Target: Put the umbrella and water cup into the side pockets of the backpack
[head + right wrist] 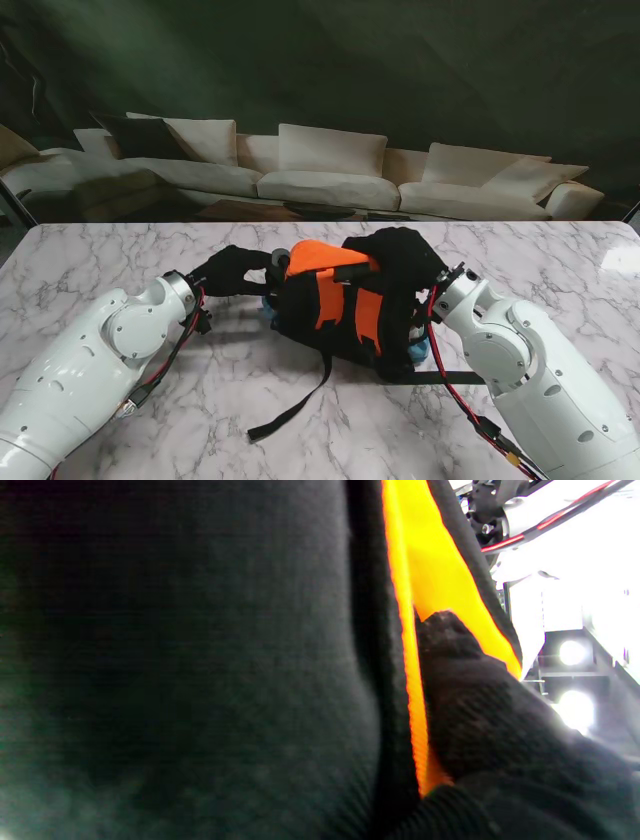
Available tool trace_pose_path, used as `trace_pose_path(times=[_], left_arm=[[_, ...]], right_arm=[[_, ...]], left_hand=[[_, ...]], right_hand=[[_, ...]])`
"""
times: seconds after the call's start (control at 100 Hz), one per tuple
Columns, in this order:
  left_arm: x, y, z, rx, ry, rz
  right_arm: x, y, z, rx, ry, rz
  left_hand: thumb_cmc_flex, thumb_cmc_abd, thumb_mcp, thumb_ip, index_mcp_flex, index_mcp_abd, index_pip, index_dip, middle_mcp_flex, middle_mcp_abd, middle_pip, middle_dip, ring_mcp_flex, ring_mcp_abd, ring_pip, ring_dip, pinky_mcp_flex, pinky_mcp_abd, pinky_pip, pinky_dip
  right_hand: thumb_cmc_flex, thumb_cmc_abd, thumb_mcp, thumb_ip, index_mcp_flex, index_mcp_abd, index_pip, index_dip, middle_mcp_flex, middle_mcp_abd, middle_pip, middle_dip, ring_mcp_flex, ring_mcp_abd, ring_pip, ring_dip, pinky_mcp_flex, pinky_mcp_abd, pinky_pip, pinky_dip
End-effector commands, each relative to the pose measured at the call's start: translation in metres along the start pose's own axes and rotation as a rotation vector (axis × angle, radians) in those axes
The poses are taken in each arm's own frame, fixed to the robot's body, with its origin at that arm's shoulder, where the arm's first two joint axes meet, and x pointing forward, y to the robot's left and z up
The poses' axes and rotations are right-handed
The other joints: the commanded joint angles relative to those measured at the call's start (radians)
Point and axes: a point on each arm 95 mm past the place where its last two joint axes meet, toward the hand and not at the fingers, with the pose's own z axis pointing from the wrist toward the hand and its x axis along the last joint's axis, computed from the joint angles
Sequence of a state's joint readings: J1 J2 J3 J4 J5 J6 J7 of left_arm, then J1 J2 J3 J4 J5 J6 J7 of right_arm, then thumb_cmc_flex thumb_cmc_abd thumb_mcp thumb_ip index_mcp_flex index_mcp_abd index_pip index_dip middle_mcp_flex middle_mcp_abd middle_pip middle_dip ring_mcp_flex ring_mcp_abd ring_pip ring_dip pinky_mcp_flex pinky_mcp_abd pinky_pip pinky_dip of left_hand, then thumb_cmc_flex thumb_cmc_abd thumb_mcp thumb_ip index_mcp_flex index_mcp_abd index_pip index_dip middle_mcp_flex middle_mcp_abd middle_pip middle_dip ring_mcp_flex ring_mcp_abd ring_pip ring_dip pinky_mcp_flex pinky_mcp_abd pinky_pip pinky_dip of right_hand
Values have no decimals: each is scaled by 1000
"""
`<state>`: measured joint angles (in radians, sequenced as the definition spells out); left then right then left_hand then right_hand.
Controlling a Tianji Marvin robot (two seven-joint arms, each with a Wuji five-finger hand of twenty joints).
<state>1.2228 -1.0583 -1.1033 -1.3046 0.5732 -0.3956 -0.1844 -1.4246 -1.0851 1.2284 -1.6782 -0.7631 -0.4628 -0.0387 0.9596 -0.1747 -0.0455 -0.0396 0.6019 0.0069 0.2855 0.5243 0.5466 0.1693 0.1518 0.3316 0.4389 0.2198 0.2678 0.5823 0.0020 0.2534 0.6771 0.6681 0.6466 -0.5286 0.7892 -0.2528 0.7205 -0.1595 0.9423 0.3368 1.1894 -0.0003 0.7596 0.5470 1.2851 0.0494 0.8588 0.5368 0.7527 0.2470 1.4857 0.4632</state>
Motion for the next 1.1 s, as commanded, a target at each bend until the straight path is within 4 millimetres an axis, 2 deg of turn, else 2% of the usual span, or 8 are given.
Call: trace_pose_path(times=[0.0, 0.07, 0.14, 0.29, 0.44, 0.64, 0.76, 1.09], left_arm=[[-4, 8, -8, -44, -17, -5], [-1, -1, -18, -24, -11, 4], [6, -12, -31, 19, 1, 26], [22, -37, -60, 99, 22, 99], [36, -45, -80, 167, 17, 117], [51, -26, -85, 338, -25, -99], [57, -7, -86, 390, -55, -195], [43, 28, -80, 377, -145, -305]], right_arm=[[0, 4, 1, -11, -1, 0], [-1, 6, 1, -9, -5, -2], [-2, 8, 1, -10, -9, -3], [-2, 11, 1, -20, -10, -3], [4, 19, 4, -43, 10, -5], [16, 32, 5, -60, 52, 2], [19, 33, 5, -62, 66, 43], [0, 17, 10, -37, 11, 135]], left_hand=[[-2, 42, 29, 32, -30, 71, -52, -67, -58, 14, -27, -19, -22, 5, -10, -17, -8, 23, 2, -24], [-45, 33, 22, 30, -106, 103, -108, -103, -108, 35, -58, -40, -41, 15, -29, -36, -9, 24, -19, -40], [-64, 32, 28, 29, -129, 117, -137, -121, -130, 51, -86, -68, -50, 29, -48, -64, 0, 22, -44, -62], [-60, 55, 29, 28, -75, 105, -117, -112, -101, 45, -87, -76, -54, 28, -59, -96, 12, 26, -77, -93], [-64, 91, 25, 25, -51, 103, -108, -103, -42, 38, -67, -63, -41, 28, -55, -102, 20, 39, -77, -99], [-90, 127, 19, 22, -53, 125, -111, -95, -62, 47, -73, -52, -47, 45, -44, -94, 25, 33, -50, -88], [-84, 138, 19, 22, -29, 131, -101, -88, 2, 36, -47, -35, -27, 41, -28, -85, 31, 42, -36, -84], [-70, 150, 16, 23, -13, 147, -92, -78, 46, 31, -19, 3, -17, 48, -14, -65, 17, 50, -8, -76]], right_hand=[[111, 67, 83, 30, 40, -168, 41, 8, 2, -54, -3, 2, 30, -23, 13, 9, -6, 9, -2, 13], [110, 67, 83, 30, 41, -169, 41, 8, 1, -55, -3, 1, 30, -23, 12, 8, -7, 8, -3, 13], [111, 68, 83, 30, 42, -171, 41, 8, 0, -54, -4, 1, 30, -22, 11, 8, -8, 8, -3, 13], [114, 70, 82, 30, 43, -172, 42, 8, -1, -53, -3, 2, 31, -23, 11, 8, -8, 9, -3, 13], [118, 73, 83, 29, 45, -175, 44, 10, 2, -54, 0, 4, 33, -23, 15, 10, -6, 8, -3, 13], [121, 73, 85, 27, 45, -176, 47, 13, 3, -52, 3, 6, 33, -26, 28, 15, 2, 5, 2, 15], [127, 77, 83, 25, 41, -181, 45, 15, 0, -50, 1, 4, 30, -22, 24, 13, 2, 7, 1, 15], [135, 98, 70, 30, 32, -213, 25, 38, -25, -60, -25, 3, 26, -30, -62, -14, -63, 28, -76, -9]])
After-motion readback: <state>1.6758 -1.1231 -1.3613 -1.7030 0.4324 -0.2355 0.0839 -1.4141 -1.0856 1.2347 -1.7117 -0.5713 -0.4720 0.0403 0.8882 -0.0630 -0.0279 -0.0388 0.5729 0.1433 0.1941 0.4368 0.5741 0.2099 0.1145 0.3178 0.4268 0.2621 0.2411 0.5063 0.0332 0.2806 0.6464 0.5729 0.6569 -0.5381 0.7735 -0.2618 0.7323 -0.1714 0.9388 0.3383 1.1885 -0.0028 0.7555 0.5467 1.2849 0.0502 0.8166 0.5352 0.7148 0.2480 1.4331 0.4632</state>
